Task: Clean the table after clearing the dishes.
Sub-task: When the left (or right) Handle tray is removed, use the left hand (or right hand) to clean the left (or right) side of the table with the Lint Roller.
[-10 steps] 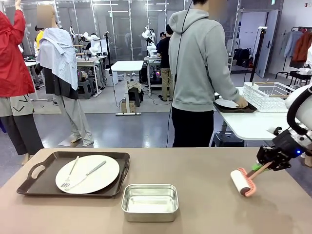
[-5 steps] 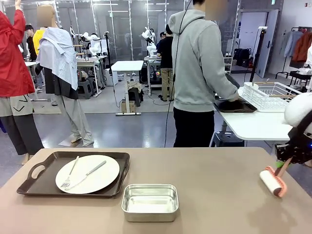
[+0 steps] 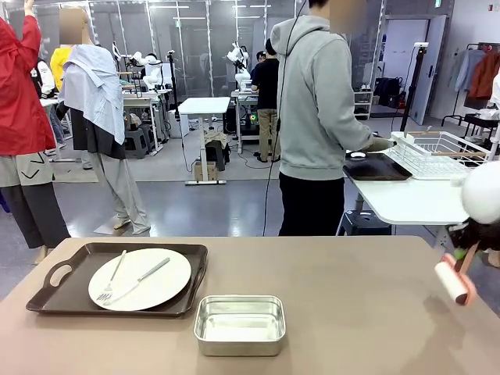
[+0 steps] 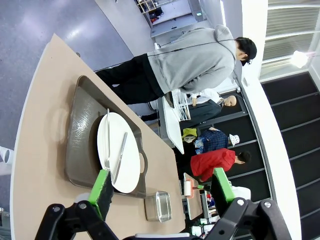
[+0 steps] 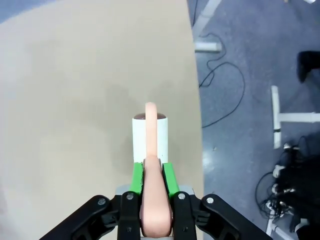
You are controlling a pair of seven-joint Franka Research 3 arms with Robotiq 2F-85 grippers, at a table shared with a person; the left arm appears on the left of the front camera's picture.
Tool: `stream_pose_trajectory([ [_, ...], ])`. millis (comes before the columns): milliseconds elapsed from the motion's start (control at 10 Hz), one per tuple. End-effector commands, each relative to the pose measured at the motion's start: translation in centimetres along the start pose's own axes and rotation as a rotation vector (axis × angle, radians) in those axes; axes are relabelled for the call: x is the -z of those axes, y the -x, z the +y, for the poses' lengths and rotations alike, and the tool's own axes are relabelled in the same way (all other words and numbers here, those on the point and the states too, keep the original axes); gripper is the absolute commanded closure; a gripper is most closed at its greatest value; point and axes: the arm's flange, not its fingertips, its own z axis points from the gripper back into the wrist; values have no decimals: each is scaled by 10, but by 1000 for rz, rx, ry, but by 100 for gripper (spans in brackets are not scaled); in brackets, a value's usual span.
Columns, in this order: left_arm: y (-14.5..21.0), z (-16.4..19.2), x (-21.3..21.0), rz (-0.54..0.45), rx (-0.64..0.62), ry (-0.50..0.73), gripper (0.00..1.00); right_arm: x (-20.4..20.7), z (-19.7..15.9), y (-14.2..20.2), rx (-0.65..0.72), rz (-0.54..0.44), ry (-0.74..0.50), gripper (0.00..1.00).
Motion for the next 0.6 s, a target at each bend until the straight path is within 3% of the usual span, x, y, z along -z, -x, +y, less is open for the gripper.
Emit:
stream_pose_trajectory([
  [0, 0, 0, -3, -3, 1, 16, 0, -56, 4, 10, 38, -67, 27, 80],
  [100, 0, 0, -3, -3, 1, 16, 0, -55, 7, 12, 75, -22, 21, 80],
  [200, 0, 0, -3, -3, 1, 16, 0, -39, -1, 2, 0, -46, 3, 80],
  [500, 0, 0, -3, -3, 1, 16, 0, -39, -1, 2, 0, -46, 3, 80],
])
